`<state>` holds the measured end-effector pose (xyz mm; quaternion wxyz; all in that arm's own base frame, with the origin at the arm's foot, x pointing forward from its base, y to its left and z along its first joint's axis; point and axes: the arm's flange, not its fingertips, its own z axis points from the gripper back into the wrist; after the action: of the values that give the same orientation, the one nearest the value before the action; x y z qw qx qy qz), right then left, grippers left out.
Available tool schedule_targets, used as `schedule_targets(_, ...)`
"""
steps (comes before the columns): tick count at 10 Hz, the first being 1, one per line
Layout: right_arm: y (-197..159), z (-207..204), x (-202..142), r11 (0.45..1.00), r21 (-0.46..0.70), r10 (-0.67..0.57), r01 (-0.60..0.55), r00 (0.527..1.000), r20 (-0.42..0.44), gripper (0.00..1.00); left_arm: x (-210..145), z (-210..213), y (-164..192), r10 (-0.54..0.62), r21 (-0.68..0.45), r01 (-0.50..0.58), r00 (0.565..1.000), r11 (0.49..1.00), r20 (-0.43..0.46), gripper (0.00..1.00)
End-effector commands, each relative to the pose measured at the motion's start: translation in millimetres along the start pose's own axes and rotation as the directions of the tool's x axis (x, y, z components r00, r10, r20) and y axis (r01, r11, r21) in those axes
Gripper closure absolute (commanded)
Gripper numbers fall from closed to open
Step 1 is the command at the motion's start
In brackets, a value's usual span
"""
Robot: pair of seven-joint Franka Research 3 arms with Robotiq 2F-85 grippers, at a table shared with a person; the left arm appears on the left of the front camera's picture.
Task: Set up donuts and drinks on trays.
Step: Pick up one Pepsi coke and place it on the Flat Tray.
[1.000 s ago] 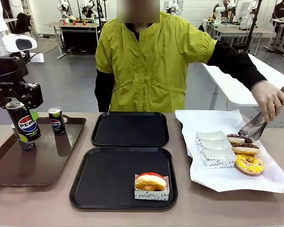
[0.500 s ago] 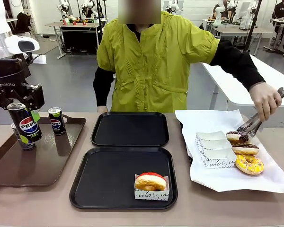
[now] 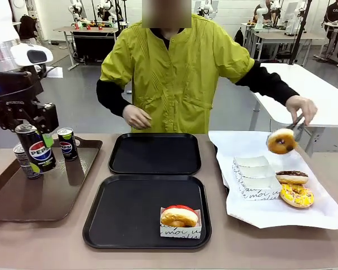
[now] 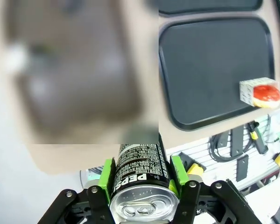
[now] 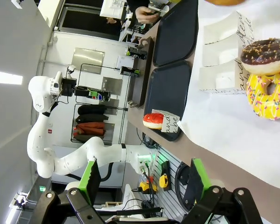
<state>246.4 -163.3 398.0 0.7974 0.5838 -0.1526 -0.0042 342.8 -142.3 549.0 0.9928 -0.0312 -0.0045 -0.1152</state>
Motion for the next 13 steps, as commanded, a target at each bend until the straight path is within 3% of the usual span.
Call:
schedule_targets(1,-1,0,3,1.000,0.023,0.020,-0.020,1.000,0.016,0.00,11,-18,-45,-0.117,-0.021,0.117,0.993,0.993,-0.004,0.41)
schedule_targets(4,-1,0,3,1.000,0.023,0.020,-0.020,1.000,0.016,0.00,31,-62,-112,-0.233,0.026,0.235,0.971,0.972,-0.051,0.41)
schedule_targets(7,-1,0,3,1.000,0.023,0.020,-0.020,1.000,0.016,0.00,44,-90,-166,-0.359,0.040,0.360,0.933,0.932,-0.031,0.41)
schedule_targets(9,-1,0,3,1.000,0.023,0.020,-0.020,1.000,0.016,0.00,45,-96,-176,-0.411,0.056,0.414,0.910,0.909,-0.060,0.41)
schedule_targets(10,-1,0,3,1.000,0.023,0.020,-0.020,1.000,0.016,0.00,39,-101,-171,-0.365,0.022,0.366,0.930,0.930,-0.047,0.41)
schedule_targets(13,-1,0,3,1.000,0.023,0.020,-0.020,1.000,0.016,0.00,39,-101,-171,-0.365,0.022,0.366,0.930,0.930,-0.047,0.41)
